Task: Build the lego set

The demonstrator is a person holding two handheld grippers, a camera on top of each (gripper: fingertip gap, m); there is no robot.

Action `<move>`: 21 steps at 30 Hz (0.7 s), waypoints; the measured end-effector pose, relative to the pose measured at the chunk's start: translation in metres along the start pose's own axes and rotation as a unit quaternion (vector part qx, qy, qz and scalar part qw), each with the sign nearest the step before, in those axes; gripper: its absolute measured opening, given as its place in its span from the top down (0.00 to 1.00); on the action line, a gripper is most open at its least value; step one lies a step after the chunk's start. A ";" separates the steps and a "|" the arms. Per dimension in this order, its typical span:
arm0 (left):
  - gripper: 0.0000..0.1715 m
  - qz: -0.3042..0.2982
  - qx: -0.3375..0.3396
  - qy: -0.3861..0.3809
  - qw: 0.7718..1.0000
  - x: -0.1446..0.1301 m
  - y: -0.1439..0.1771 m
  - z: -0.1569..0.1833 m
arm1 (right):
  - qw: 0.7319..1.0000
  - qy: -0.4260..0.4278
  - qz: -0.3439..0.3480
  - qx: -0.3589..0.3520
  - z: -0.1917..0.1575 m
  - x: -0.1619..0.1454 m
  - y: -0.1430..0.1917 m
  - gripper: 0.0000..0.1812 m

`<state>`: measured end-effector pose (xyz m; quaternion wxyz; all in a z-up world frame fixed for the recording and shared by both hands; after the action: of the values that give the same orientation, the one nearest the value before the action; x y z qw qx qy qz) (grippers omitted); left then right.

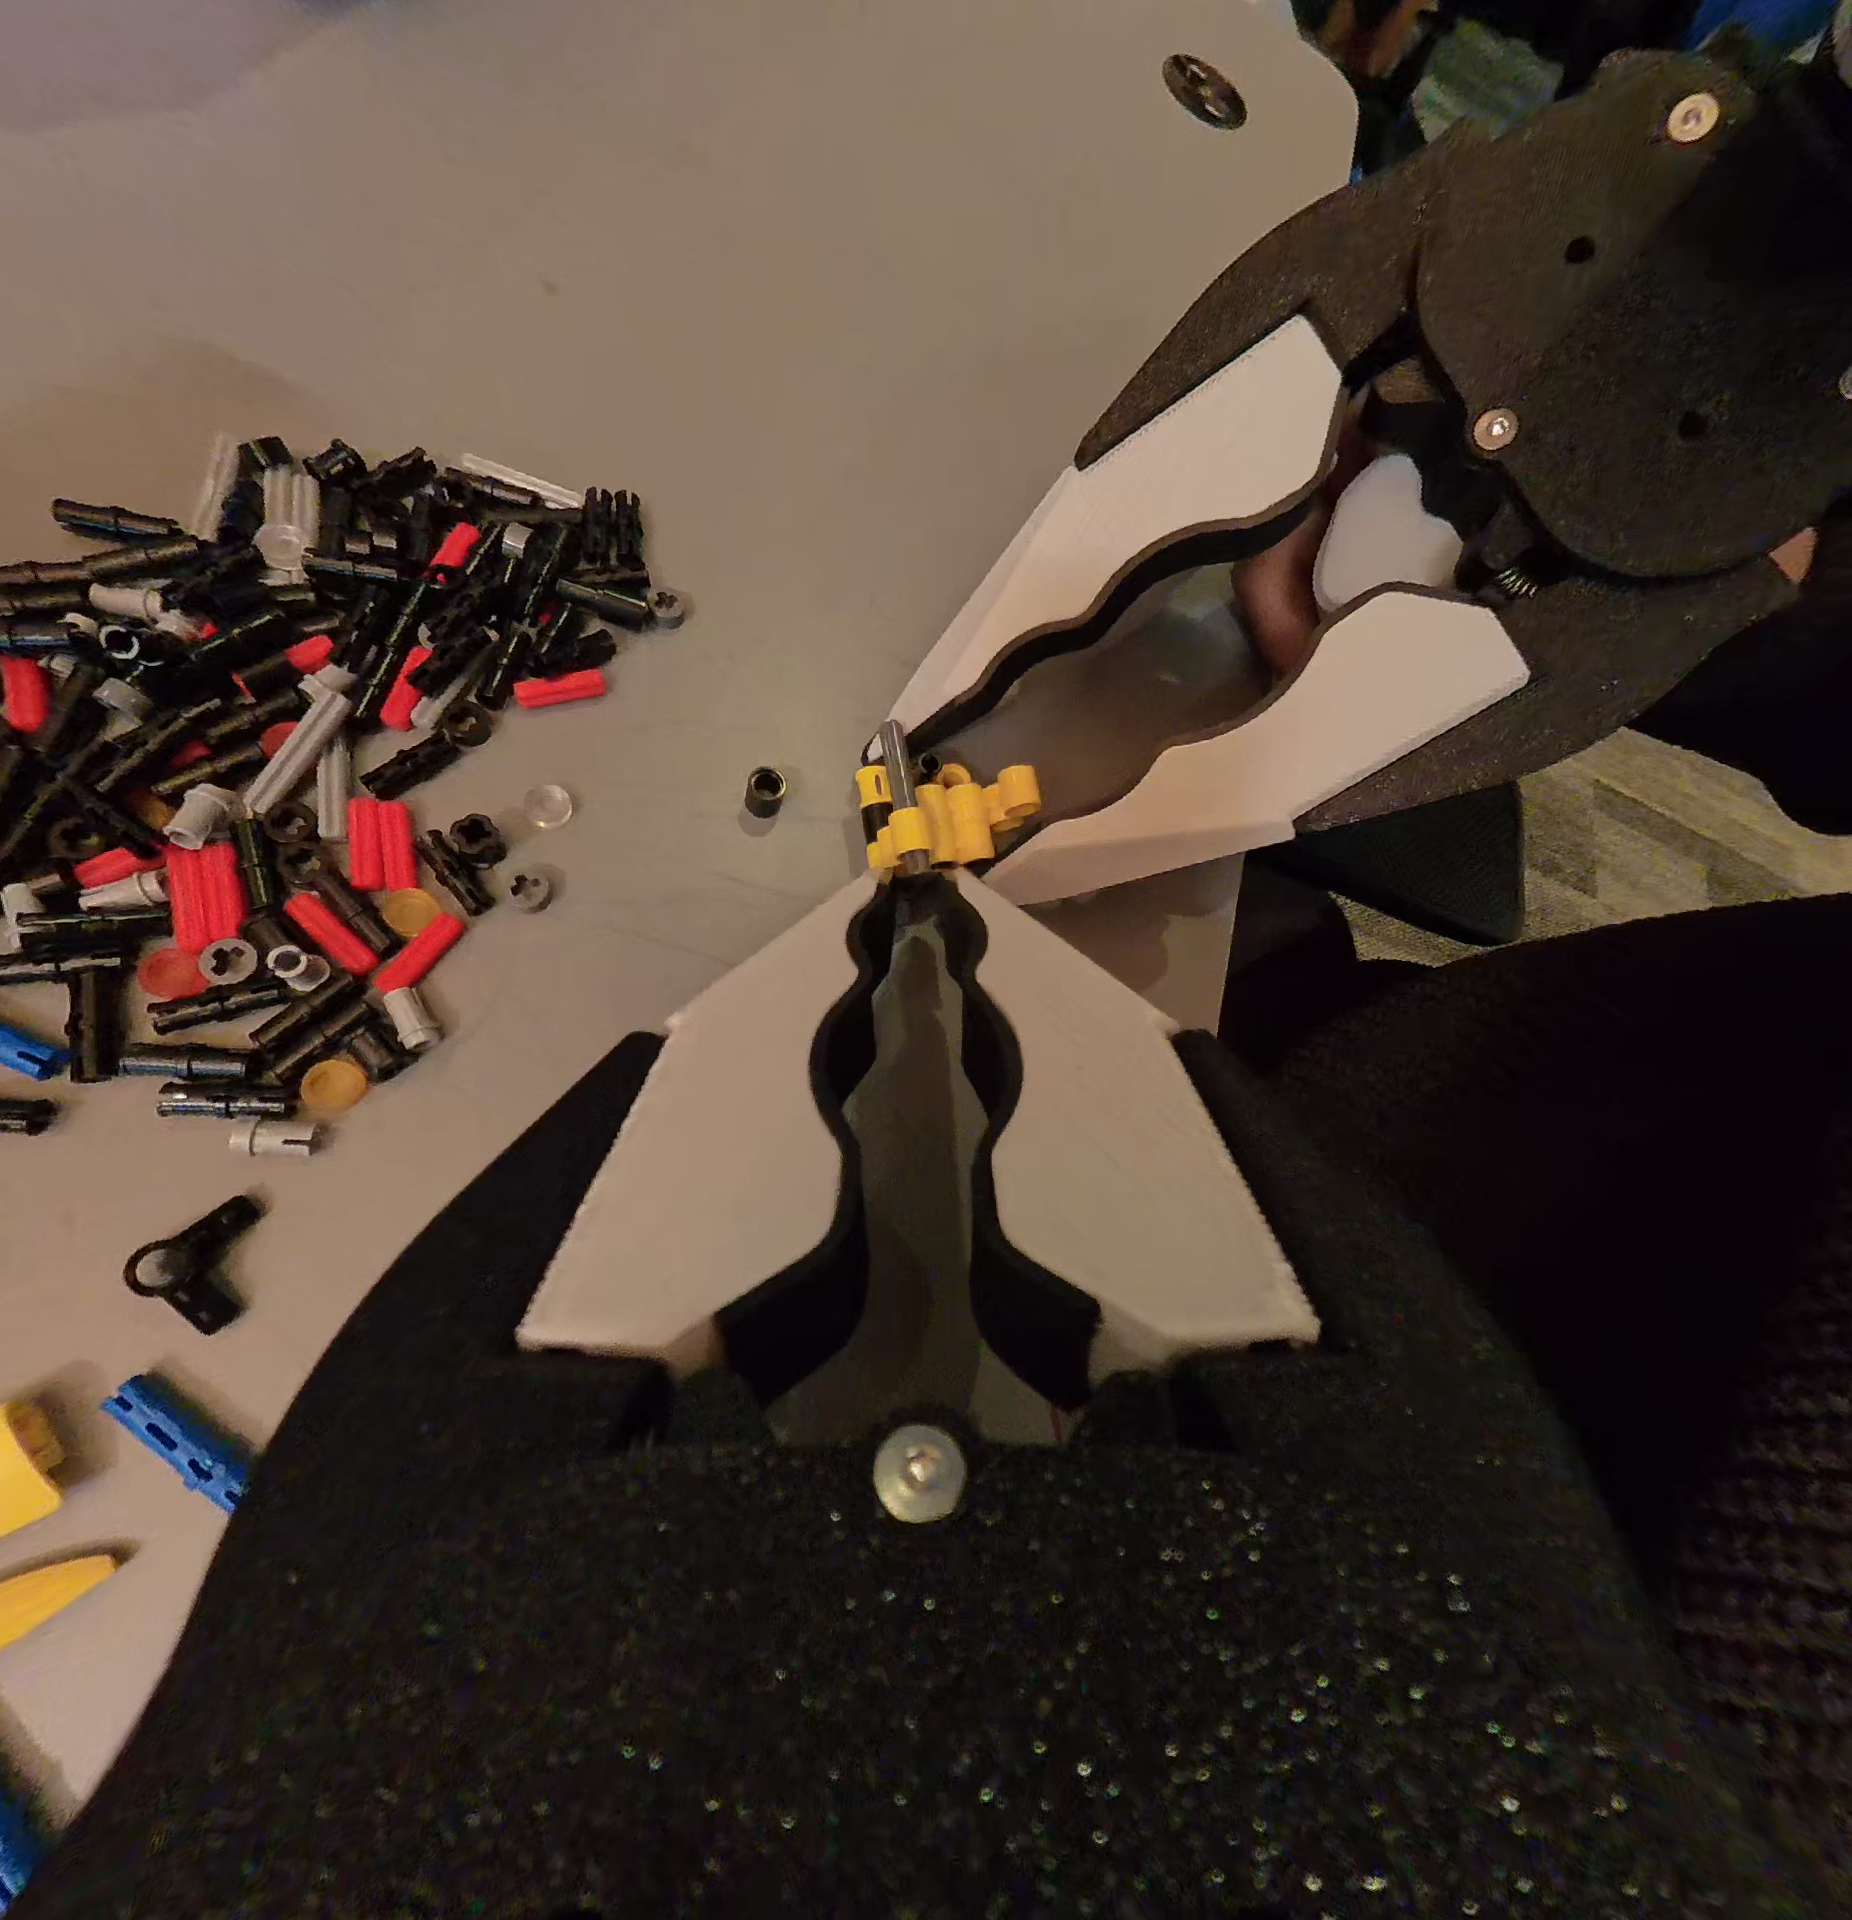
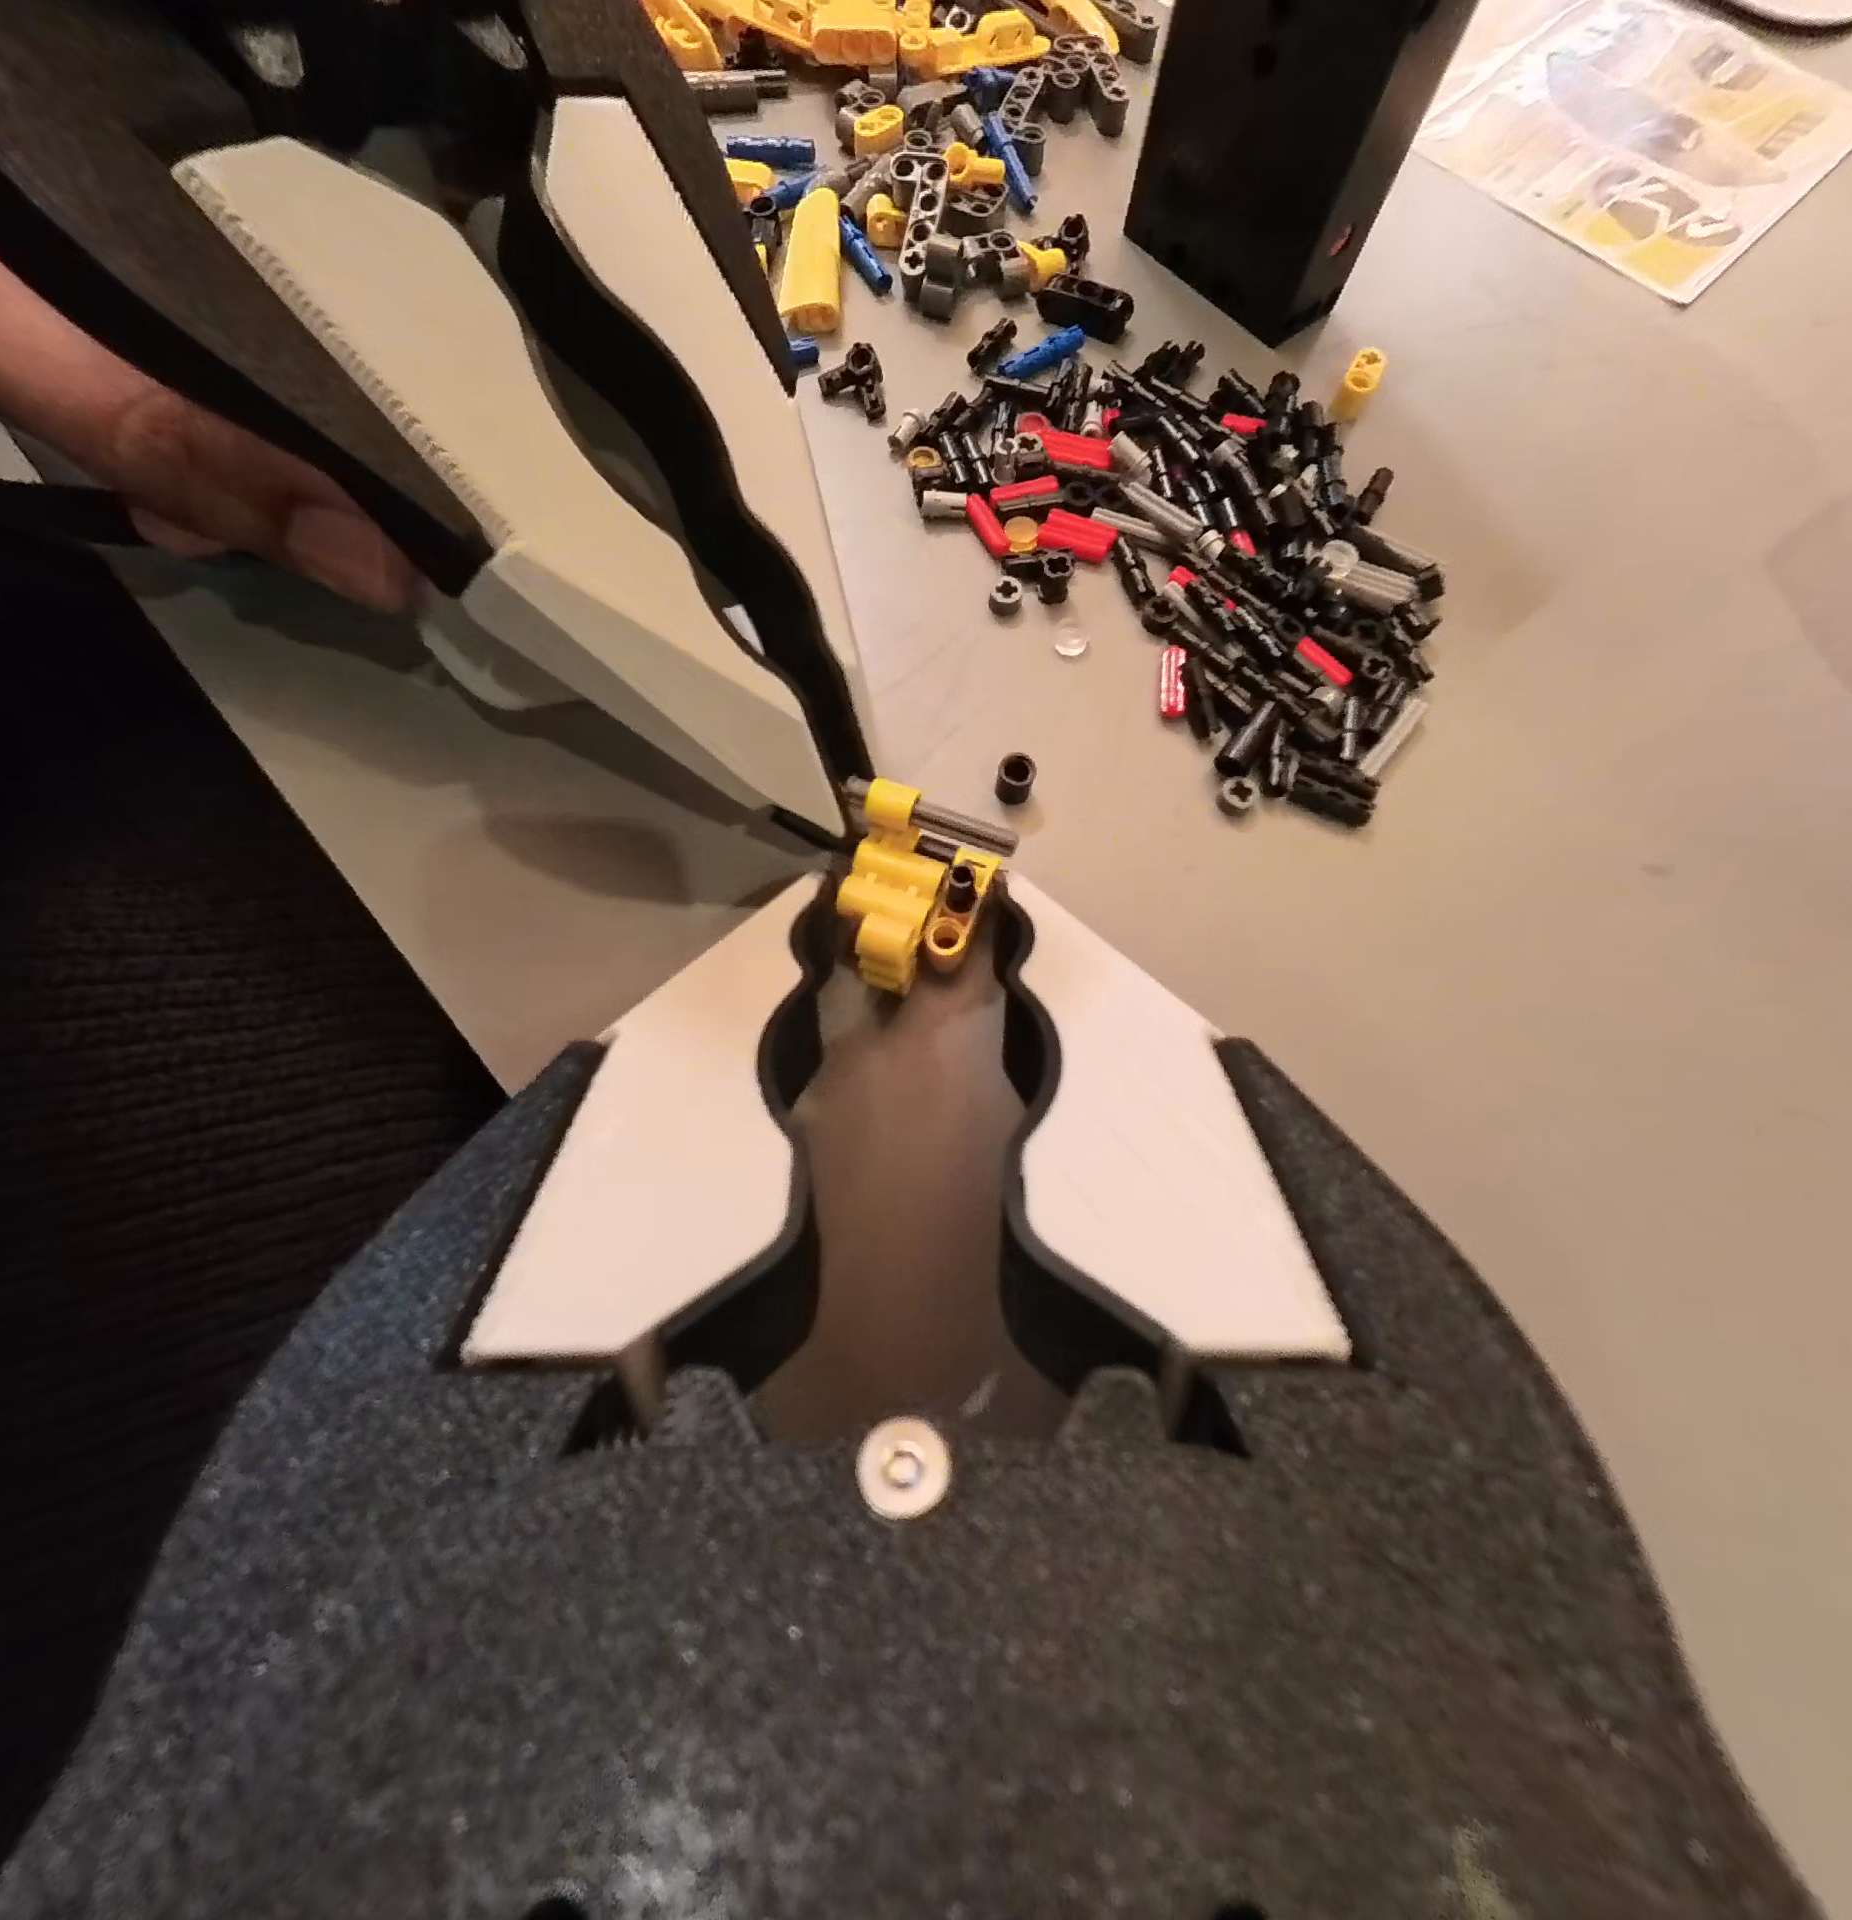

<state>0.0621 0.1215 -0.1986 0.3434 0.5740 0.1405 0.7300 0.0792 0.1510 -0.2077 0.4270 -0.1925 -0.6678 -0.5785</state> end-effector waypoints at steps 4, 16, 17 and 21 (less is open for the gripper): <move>0.93 0.004 -0.006 0.012 1.000 -0.002 0.003 0.001 | 1.000 0.014 -0.001 -0.006 0.000 0.001 0.000 0.84; 0.93 0.013 -0.003 0.036 0.999 -0.003 0.008 -0.003 | 0.985 0.154 -0.018 -0.075 0.001 0.005 0.002 0.84; 0.93 0.012 -0.003 0.037 0.999 -0.004 0.008 -0.003 | 0.981 0.174 -0.021 -0.083 0.000 0.006 0.002 0.84; 0.93 0.007 0.002 0.040 0.999 -0.007 0.009 -0.004 | 0.958 0.253 -0.043 -0.125 0.002 0.008 0.003 0.85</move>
<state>0.0565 0.1116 -0.1993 0.3315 0.5459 0.1517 0.7544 0.0768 0.1515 -0.1996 0.5290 -0.0626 -0.4681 -0.7051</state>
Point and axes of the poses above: each gripper's, where its closed fingertips meet, y back along the fingers, x out of its top, z = x × y across the jaws, the point moved 2 cm from there along y, back along the fingers, and after that the axes turned 1 degree about z, right-handed, at the moved point
